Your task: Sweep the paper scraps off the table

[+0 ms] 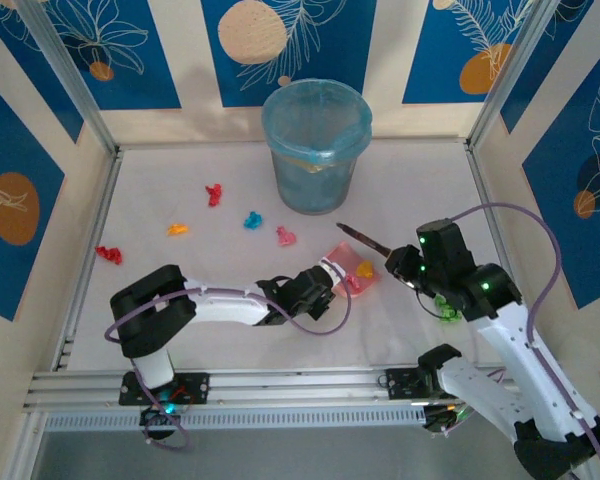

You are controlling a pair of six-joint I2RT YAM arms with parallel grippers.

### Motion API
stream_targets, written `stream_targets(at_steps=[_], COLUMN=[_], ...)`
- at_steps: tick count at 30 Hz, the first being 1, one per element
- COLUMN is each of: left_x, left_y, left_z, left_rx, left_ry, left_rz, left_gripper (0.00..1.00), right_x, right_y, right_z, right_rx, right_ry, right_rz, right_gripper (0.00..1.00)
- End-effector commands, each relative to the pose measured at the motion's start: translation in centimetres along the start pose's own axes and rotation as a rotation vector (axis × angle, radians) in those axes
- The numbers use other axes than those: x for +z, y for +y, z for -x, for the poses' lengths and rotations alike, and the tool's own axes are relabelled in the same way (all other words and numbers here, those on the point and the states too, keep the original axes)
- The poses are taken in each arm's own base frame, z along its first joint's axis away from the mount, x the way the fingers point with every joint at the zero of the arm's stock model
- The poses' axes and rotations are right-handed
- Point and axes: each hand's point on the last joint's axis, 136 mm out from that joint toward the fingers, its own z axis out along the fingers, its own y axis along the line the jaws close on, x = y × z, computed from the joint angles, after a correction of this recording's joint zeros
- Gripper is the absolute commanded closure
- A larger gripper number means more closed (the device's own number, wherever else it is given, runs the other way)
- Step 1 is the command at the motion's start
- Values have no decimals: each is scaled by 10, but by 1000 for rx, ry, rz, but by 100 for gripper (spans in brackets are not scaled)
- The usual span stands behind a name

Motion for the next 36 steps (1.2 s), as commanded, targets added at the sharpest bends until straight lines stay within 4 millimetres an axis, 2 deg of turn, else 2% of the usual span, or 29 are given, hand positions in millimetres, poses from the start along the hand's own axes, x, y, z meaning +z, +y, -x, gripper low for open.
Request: stream_targets(at_steps=[1,4,8,12,16,24,30,33,36], left_x=[2,2,5,5,3,-9,-27,-40,-57], left_y=[-2,-2,-2,-2,-2,0,3,4,7], left_z=[0,0,-2,-2,0,7,16,24,31], left_rx=[31,29,30,26,15,-19,-34,-37,-44], left_ry=[2,3,17,15,4,-63,-149,-193,-234], left_rz=[8,10,13,13,14,2,-11,-18,-24], left_gripper=[100,100,100,100,100,100,100,100,100], right_x=[15,22,23,11,-5,-25,-44,-43,-33], right_y=[-6,-10,4,13,16,-4,-13,-26,-39], right_z=[4,-4,-24,-35,-38,-13,25,43,57], right_rx=[4,24,31,36,46,24,16,31,48], right_ry=[-8,39,145,173,157,-9,-252,-379,-468], right_rz=[-18,-16,75,147,202,105,83,27,-43], right_gripper=[100,100,100,100,100,100,100,100,100])
